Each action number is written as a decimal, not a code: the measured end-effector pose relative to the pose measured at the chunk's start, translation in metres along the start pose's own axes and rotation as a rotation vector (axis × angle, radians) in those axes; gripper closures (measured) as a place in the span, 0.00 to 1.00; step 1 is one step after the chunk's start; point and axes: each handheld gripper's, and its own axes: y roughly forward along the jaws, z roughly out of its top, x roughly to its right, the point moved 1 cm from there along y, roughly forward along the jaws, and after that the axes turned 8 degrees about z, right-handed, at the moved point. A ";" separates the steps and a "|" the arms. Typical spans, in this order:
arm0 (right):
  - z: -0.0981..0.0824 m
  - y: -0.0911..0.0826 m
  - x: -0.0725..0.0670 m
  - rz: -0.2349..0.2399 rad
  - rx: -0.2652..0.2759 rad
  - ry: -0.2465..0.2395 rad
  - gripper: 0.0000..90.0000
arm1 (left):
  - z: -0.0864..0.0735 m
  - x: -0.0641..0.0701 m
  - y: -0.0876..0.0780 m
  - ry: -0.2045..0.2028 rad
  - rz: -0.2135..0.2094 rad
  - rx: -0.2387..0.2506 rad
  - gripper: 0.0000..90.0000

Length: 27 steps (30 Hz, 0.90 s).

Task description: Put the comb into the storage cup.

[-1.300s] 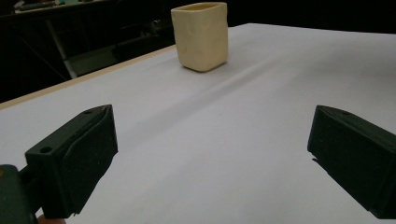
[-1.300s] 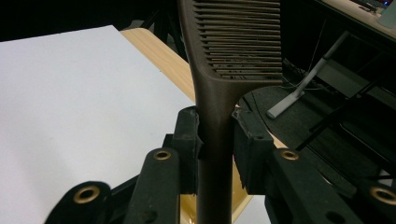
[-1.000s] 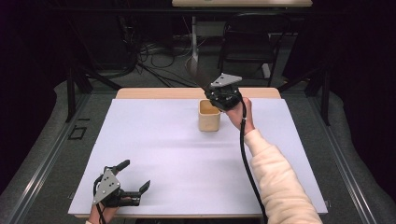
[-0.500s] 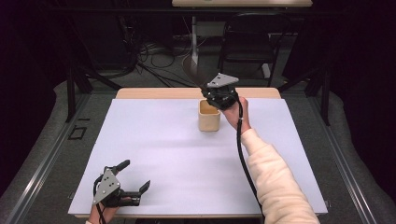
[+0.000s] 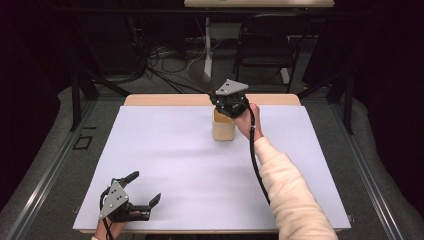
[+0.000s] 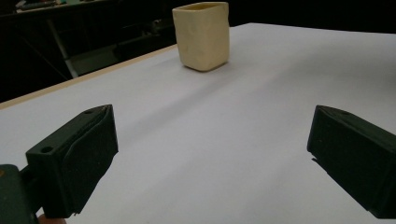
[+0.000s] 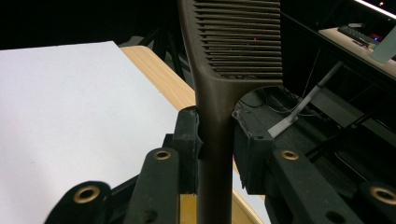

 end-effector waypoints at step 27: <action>-0.011 0.017 0.005 0.013 -0.018 0.023 0.80 | 0.000 0.000 0.000 -0.002 -0.001 0.003 0.02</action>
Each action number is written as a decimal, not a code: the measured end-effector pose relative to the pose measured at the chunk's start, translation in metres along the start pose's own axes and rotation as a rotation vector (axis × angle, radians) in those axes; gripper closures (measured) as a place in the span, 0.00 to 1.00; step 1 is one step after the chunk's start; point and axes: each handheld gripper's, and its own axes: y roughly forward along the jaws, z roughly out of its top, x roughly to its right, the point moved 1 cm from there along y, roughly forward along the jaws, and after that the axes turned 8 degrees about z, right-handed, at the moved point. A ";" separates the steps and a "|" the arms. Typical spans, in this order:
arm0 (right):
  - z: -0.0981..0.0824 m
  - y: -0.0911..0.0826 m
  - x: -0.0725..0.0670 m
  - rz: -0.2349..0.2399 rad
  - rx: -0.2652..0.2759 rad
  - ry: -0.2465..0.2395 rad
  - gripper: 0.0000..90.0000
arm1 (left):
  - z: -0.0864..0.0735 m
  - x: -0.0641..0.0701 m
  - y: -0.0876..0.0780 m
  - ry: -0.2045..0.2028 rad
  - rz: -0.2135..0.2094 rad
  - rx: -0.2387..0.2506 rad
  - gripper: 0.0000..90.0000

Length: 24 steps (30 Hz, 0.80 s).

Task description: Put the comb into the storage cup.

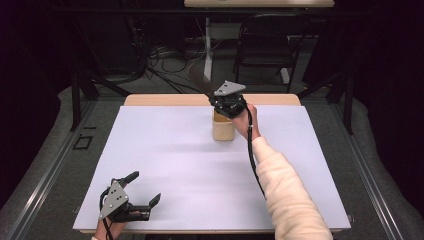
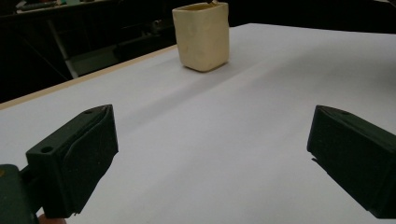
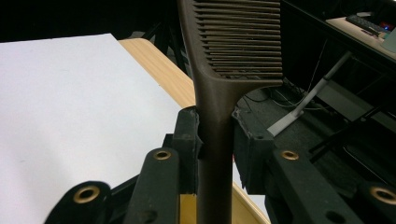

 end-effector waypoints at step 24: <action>-0.010 0.007 0.005 0.021 -0.038 0.036 0.80 | 0.000 0.000 -0.001 0.000 0.003 0.005 0.02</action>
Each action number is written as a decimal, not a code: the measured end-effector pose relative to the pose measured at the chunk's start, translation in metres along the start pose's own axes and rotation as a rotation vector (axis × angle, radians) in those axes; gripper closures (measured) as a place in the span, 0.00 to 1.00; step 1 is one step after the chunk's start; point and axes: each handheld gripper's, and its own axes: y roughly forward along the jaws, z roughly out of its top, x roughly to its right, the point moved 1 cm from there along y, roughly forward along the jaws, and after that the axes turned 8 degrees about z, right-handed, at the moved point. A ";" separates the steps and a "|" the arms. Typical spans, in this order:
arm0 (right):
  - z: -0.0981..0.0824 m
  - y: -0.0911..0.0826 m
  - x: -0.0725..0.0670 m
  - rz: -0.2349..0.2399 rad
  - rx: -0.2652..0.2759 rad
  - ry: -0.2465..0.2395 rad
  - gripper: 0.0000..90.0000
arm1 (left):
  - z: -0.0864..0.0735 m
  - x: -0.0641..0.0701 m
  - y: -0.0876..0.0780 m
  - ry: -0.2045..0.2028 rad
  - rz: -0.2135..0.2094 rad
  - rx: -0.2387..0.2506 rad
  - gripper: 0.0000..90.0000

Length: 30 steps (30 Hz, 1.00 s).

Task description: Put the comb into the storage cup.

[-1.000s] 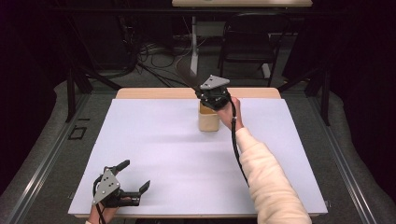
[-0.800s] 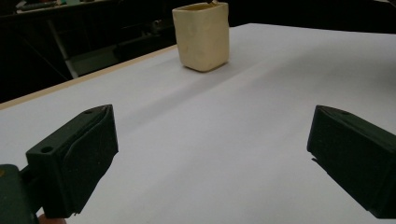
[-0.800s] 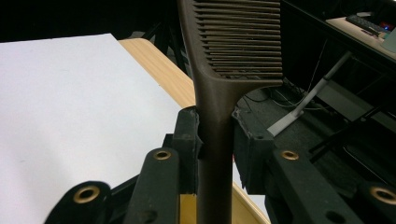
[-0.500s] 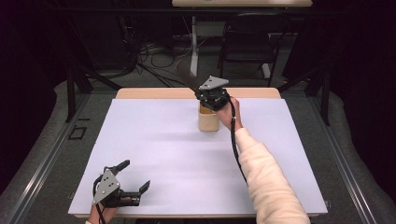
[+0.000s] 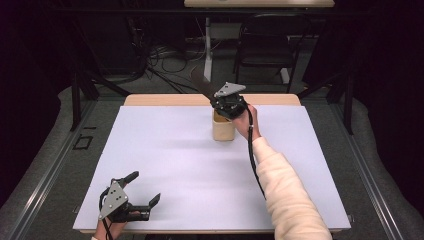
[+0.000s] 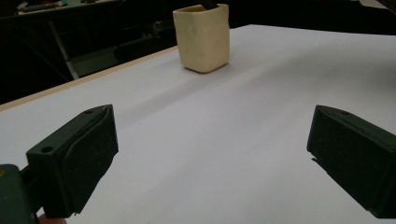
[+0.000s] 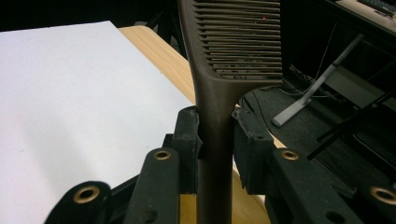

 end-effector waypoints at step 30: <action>-0.020 0.009 0.003 0.024 -0.057 0.032 0.80 | 0.000 0.000 0.001 -0.005 -0.001 -0.003 0.02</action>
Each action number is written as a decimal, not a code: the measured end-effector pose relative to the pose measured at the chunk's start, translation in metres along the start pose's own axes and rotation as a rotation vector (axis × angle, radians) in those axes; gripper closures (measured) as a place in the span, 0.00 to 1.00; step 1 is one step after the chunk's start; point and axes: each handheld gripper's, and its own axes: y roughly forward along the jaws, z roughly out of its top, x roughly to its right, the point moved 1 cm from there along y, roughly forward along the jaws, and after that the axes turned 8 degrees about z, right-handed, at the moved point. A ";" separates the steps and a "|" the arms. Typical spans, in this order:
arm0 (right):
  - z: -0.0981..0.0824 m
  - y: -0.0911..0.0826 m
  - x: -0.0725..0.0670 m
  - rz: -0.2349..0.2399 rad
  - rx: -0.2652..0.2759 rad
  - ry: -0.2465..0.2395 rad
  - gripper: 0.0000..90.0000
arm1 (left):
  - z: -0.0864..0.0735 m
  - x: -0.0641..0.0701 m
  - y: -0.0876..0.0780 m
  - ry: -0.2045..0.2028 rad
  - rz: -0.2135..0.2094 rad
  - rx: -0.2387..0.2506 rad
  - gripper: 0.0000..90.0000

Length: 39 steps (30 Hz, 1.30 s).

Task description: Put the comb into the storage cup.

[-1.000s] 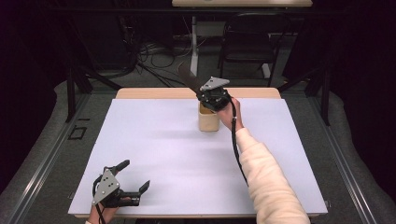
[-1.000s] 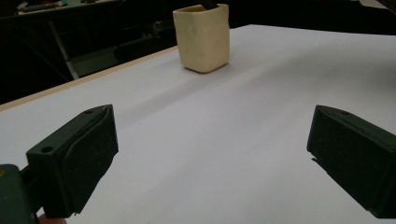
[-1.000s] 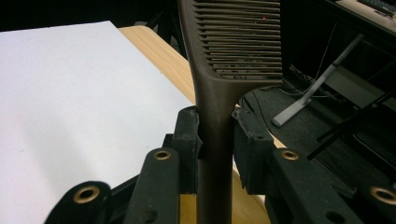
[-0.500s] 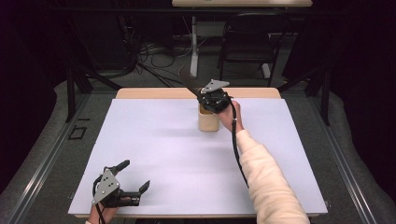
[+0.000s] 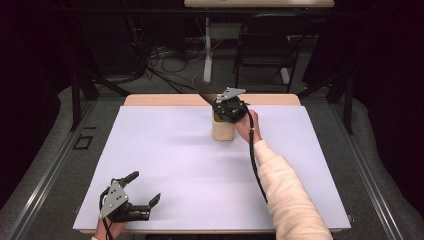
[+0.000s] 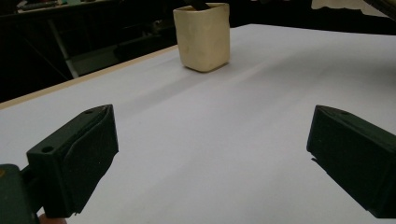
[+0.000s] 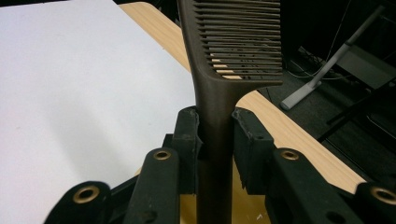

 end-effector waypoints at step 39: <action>-0.009 0.005 0.001 0.013 -0.062 0.034 0.80 | 0.000 0.000 0.000 0.001 0.003 0.000 0.02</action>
